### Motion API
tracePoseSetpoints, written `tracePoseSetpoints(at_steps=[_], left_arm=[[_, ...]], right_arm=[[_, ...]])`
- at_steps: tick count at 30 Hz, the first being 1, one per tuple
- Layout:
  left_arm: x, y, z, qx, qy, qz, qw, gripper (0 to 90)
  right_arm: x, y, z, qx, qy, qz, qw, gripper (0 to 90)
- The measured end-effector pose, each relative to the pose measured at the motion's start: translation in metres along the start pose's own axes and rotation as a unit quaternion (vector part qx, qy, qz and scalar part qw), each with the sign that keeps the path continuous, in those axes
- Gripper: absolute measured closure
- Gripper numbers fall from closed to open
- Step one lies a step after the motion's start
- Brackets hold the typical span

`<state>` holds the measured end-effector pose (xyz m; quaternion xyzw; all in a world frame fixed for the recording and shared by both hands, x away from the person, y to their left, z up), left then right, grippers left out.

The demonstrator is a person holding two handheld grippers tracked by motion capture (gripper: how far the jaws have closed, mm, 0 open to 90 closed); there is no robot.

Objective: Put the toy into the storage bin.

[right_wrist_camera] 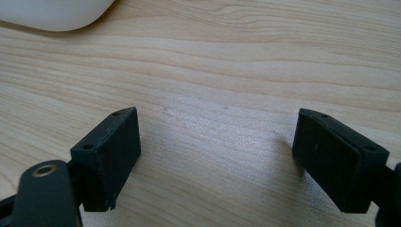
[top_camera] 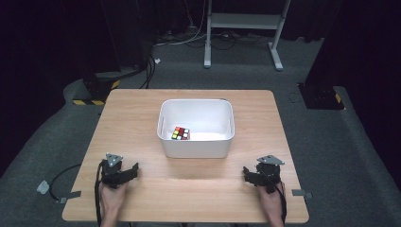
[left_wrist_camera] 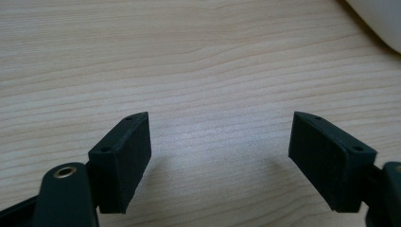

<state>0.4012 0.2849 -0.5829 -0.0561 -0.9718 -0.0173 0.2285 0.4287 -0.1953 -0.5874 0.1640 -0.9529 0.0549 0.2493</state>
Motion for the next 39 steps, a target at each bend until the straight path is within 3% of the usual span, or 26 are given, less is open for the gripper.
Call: tracePoseSetpoints(at_steps=[16, 22, 39], left_arm=[[-0.0025, 0.0019, 0.0044, -0.007, 0.005, -0.009, 0.9999, 21.9], [-0.0027, 0.0025, 0.0053, 0.006, 0.008, -0.003, 0.9999, 21.5], [-0.0025, 0.0020, 0.0057, 0.007, 0.008, -0.003, 0.9999, 20.2]], right_arm=[[0.0000, 0.0000, 0.0000, 0.000, 0.000, 0.000, 1.0000, 15.9], [0.0000, 0.0000, 0.0001, 0.000, 0.000, 0.000, 1.0000, 16.0], [0.0001, 0.0000, 0.0001, 0.000, 0.000, 0.000, 1.0000, 15.9]])
Point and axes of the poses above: each handheld gripper's, and its own axes: x roughly backward along the jaws, z roughly out of its underside, y roughly to its left, the point moved 9 cm from there along -x, roughly forward along the jaws, and after that the axes turned 15 degrees about -y, right-handed, at the moved point
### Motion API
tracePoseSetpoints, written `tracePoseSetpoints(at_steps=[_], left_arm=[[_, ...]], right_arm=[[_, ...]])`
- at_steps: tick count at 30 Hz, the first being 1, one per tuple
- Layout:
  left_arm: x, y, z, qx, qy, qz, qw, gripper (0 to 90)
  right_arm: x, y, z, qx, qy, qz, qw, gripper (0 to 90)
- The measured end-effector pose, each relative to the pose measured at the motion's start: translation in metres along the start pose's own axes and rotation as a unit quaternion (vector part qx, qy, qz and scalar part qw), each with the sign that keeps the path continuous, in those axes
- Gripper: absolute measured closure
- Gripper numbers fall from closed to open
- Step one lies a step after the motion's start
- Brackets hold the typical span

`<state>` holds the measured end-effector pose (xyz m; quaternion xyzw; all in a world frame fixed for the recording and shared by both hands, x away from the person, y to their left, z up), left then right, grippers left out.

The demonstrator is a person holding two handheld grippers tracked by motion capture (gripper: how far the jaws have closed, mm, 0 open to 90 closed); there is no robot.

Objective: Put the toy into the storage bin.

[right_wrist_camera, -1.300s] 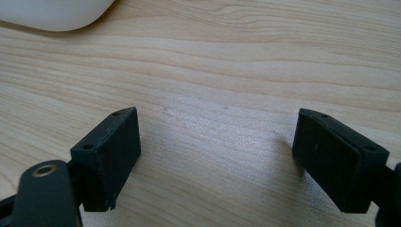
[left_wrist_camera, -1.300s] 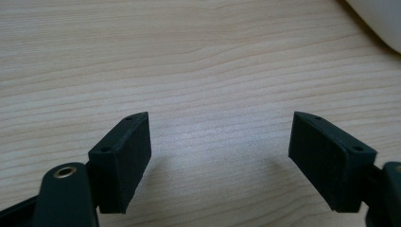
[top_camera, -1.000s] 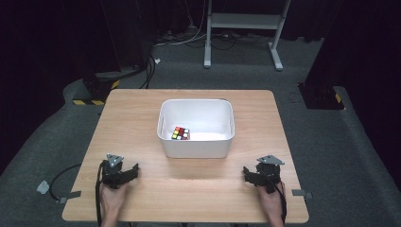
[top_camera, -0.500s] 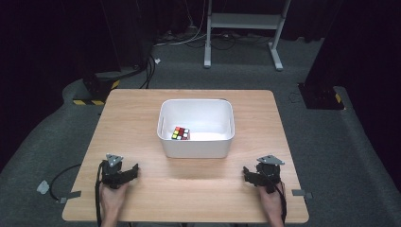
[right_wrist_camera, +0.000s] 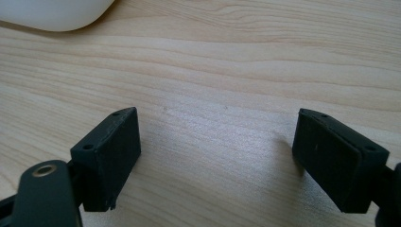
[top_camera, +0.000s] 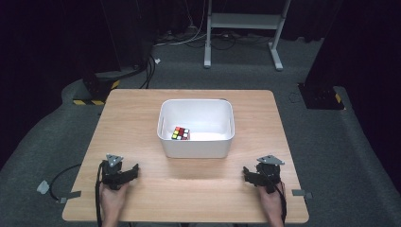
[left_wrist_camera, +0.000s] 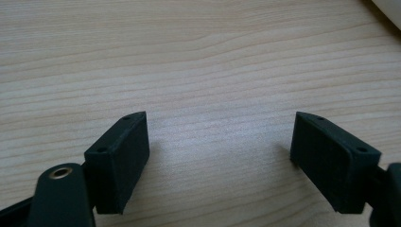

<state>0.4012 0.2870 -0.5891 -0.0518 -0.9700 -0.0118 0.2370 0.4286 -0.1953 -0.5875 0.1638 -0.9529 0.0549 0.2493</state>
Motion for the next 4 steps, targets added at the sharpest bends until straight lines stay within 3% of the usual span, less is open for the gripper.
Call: tracePoseSetpoints(at_steps=[4], left_arm=[[0.0000, 0.0000, 0.0000, 0.000, 0.000, 0.000, 1.0000, 20.2]], right_arm=[[-0.0001, -0.0002, 0.0001, -0.001, 0.000, 0.001, 1.0000, 15.2]])
Point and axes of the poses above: each handheld gripper's, and its own axes: x roughly backward along the jaws, z roughly out of its underside, y roughly to its left, the point moved 9 cm from there along -x, roughly forward along the jaws, and after that the axes turned 15 degrees about -y, right-handed, at the moved point
